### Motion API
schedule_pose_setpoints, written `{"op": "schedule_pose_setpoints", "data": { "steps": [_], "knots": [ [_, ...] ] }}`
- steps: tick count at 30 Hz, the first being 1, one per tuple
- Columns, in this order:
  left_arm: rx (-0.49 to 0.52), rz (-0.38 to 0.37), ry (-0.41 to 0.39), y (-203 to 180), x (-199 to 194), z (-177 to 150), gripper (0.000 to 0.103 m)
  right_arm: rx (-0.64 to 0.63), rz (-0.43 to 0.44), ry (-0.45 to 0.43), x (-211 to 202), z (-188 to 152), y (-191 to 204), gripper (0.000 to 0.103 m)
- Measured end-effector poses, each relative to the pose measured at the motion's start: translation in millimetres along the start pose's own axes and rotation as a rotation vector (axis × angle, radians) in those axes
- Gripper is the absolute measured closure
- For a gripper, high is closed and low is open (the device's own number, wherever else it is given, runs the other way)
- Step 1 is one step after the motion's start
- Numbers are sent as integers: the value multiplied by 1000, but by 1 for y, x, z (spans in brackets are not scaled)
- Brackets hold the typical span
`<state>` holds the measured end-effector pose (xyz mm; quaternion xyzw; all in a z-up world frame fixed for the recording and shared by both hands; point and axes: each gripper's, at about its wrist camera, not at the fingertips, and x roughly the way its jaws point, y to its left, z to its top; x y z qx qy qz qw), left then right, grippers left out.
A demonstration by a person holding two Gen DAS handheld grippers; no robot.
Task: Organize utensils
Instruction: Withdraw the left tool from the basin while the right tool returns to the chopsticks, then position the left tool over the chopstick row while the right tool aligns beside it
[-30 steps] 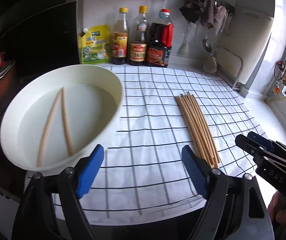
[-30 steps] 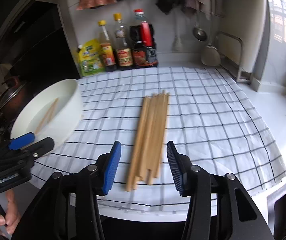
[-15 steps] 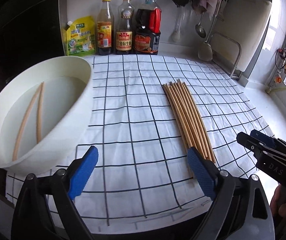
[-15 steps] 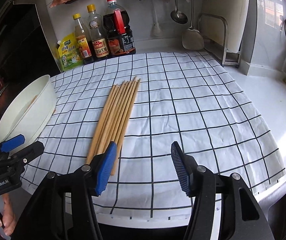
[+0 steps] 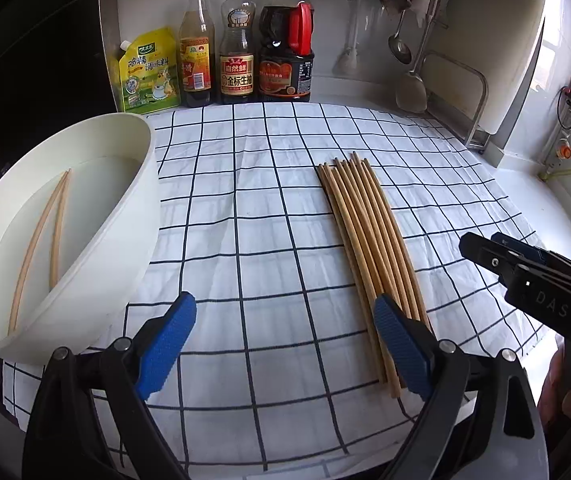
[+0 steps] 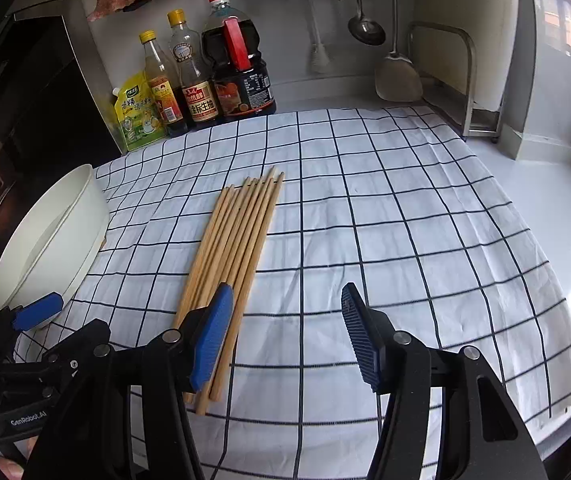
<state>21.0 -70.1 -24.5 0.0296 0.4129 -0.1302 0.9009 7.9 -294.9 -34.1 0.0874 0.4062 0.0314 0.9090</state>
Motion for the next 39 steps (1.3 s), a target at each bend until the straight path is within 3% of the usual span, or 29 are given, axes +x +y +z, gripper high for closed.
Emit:
{"op": "schedule_pose_setpoints", "data": {
  "steps": [16,39],
  "knots": [
    [-64,33,6,6,12,7,14,-24,25,33,20,4,2,49],
    [-52,42,21,4,21,3,14,-108,-38,115,46,-7,19,49]
  ]
}}
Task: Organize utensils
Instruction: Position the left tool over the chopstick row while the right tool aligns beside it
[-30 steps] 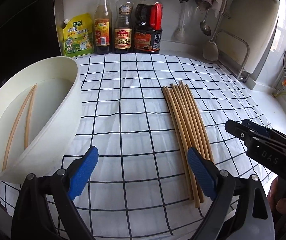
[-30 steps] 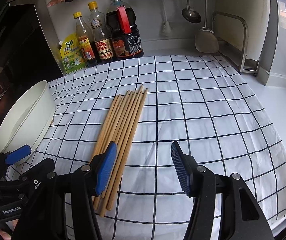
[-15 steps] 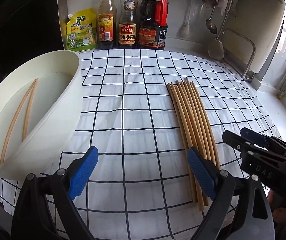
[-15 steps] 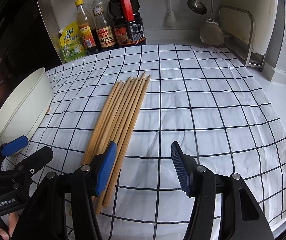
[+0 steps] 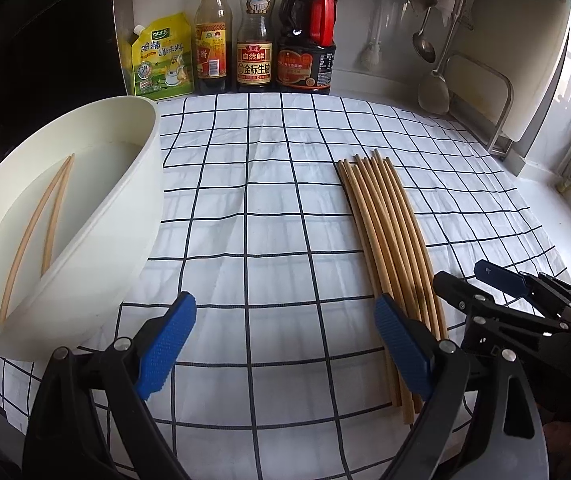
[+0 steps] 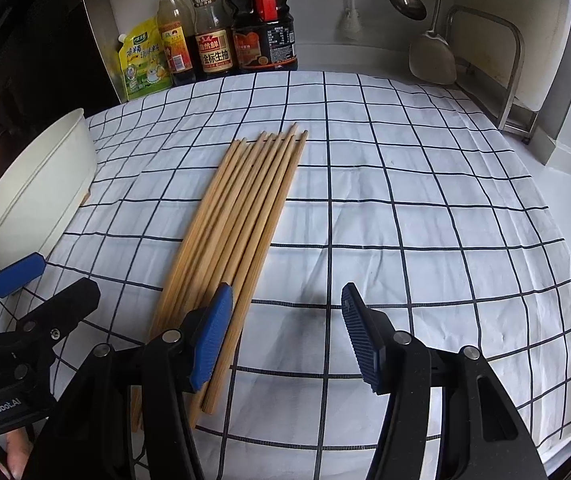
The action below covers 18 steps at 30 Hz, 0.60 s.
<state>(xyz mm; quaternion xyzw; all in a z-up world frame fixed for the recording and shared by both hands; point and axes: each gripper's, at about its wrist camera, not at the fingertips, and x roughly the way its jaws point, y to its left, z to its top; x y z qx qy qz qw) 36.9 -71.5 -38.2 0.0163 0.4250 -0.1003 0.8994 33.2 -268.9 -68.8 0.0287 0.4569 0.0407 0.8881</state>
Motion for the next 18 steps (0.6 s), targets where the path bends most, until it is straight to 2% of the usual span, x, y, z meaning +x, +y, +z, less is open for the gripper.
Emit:
{"op": "schedule_pose_setpoints", "data": {
  "steps": [12,18],
  "knots": [
    [10,6,0,-3,3,3,14,-31,-38,15,0,0,1,49],
    [16,5,4,-4,7,7,14,-5,-62,23,0,-1,-12,49]
  ]
}}
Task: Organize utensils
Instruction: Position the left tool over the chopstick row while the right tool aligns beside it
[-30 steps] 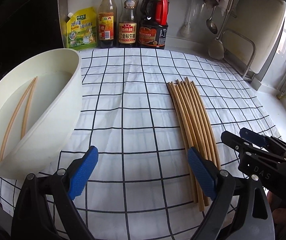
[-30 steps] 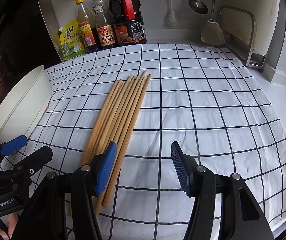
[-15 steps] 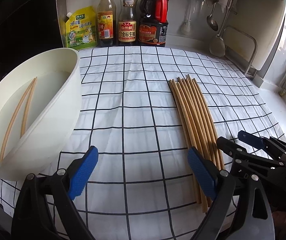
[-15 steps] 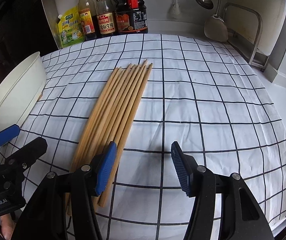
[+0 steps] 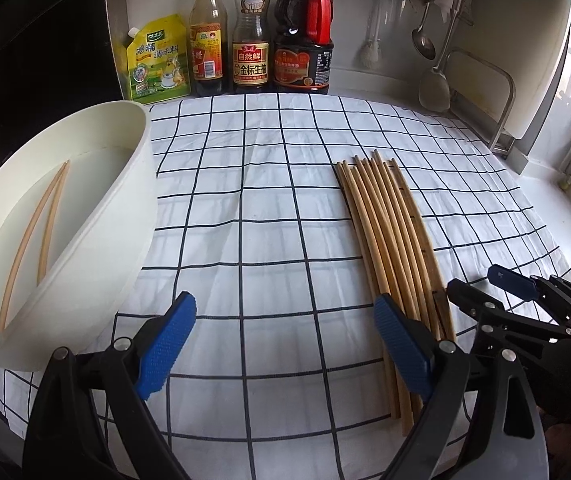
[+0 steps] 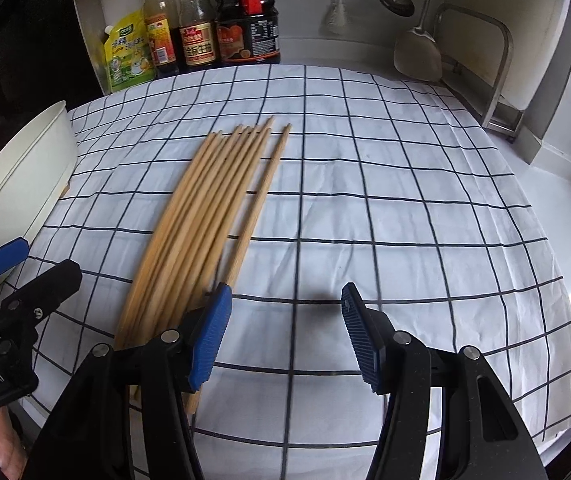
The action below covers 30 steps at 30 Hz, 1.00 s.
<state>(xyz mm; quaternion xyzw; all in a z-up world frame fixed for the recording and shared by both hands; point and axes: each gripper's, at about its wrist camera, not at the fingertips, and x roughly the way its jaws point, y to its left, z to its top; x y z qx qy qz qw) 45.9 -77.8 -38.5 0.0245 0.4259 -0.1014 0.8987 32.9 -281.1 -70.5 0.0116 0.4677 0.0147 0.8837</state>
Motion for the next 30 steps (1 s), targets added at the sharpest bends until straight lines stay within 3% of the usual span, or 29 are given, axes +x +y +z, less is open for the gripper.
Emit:
{"op": "schedule_pose_setpoints", "data": {
  "steps": [9,16,30],
  "knots": [
    [8,3,-9,-4,3,8,14,16,32,-7,4,6,-1,49],
    [4,4,-6,-5,7,12,14,-19,8,1,15,14,7,49],
    [12,-3,29,-19,24,17,14,18,8,-9,11,10,-22,49]
  ]
}}
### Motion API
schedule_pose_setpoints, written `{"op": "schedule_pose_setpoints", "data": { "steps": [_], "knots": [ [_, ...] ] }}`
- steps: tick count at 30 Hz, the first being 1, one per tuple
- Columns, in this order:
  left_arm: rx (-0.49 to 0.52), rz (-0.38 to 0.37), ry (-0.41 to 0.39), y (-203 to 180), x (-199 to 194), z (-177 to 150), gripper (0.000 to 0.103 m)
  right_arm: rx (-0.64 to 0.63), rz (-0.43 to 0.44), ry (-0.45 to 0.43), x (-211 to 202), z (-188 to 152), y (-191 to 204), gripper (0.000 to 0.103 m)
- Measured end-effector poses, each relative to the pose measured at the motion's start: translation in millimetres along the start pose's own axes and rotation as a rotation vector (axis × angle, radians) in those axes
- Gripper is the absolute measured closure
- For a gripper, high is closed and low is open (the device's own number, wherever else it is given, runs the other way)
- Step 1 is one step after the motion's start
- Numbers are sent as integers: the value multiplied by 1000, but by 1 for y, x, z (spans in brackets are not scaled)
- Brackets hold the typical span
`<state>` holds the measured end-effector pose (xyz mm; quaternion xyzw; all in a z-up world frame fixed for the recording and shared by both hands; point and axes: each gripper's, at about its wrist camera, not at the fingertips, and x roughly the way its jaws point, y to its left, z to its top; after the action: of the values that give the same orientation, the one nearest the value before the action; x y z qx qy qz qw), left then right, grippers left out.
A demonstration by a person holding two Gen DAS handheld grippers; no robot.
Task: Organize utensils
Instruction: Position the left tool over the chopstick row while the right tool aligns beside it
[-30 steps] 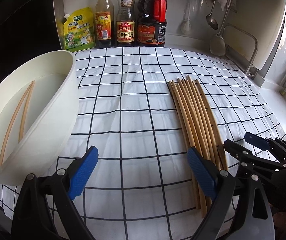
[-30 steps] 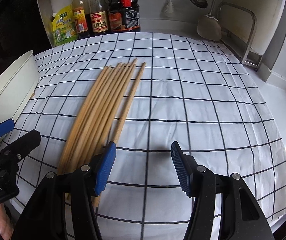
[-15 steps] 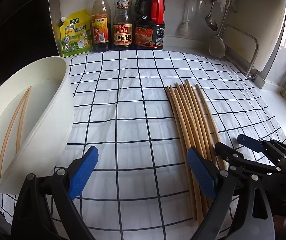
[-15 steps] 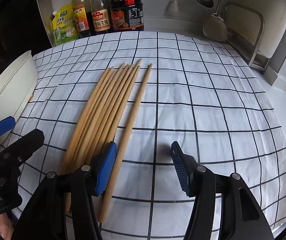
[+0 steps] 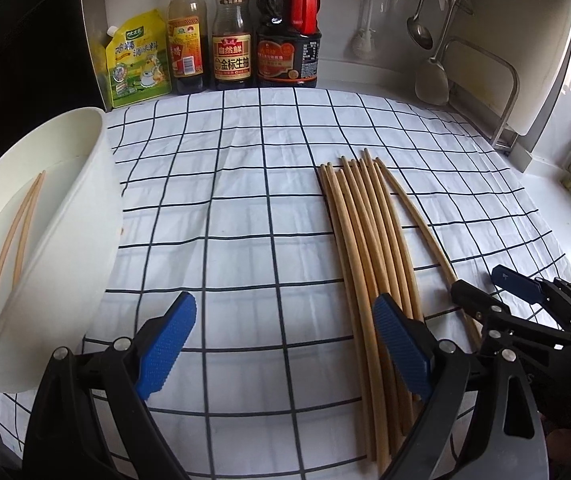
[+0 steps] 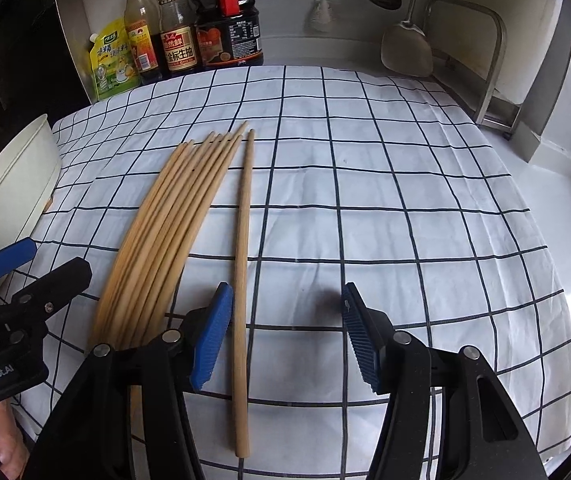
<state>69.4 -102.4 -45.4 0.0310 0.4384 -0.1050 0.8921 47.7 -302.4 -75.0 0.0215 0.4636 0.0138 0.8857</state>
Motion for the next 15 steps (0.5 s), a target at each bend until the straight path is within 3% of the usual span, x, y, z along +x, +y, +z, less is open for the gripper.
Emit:
{"op": "schedule_pose_setpoints", "data": {
  "steps": [15],
  "knots": [
    [-14,21,46,4,19,-6,14,9,5,-6,-1,-1,-9,49]
  ]
}}
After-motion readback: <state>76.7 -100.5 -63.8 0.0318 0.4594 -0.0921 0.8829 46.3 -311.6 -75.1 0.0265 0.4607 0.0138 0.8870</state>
